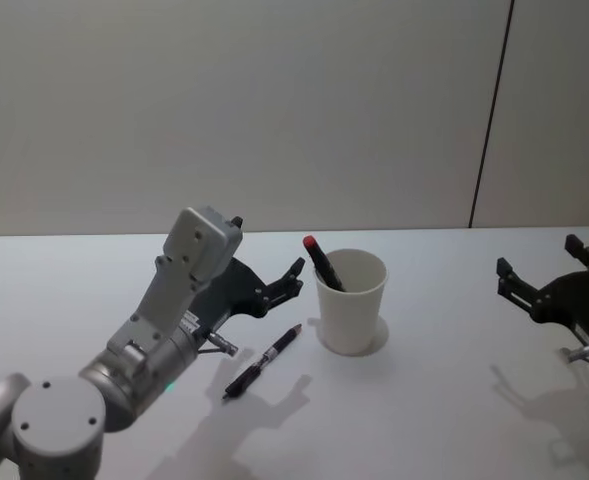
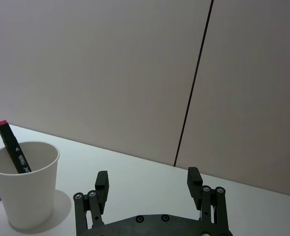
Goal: Place the pen into the pen holder.
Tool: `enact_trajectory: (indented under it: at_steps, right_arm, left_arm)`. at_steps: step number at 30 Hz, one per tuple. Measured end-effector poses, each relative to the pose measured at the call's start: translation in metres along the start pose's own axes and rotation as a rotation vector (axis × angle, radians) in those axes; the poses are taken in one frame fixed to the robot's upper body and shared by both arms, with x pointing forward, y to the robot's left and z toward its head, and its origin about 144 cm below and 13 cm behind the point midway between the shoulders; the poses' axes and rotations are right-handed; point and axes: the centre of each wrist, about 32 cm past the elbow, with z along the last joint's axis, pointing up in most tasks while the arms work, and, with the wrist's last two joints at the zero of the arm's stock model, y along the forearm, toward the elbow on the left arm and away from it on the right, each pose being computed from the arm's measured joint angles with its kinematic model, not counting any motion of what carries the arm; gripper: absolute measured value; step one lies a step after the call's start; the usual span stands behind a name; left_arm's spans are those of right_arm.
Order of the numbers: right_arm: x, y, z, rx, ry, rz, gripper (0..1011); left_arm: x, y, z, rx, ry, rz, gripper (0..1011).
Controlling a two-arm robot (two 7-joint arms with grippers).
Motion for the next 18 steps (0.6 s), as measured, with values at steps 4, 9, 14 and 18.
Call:
enact_trajectory:
  at_steps: [4, 9, 14, 18]
  right_arm:
    - [0.0, 0.0, 0.0, 0.0, 0.0, 0.0, 1002]
    - [0.0, 0.0, 0.0, 0.0, 0.0, 0.0, 1002]
    - [0.0, 0.0, 0.0, 0.0, 0.0, 0.0, 1002]
    - [0.0, 0.0, 0.0, 0.0, 0.0, 0.0, 1002]
  left_arm:
    - [0.007, 0.001, 0.002, 0.019, 0.0, -0.016, 1004]
    - [0.016, 0.003, 0.004, 0.054, 0.01, -0.039, 1004]
    - [0.023, 0.004, 0.006, 0.084, 0.024, -0.06, 1004]
    - [0.029, 0.004, 0.007, 0.106, 0.038, -0.077, 1004]
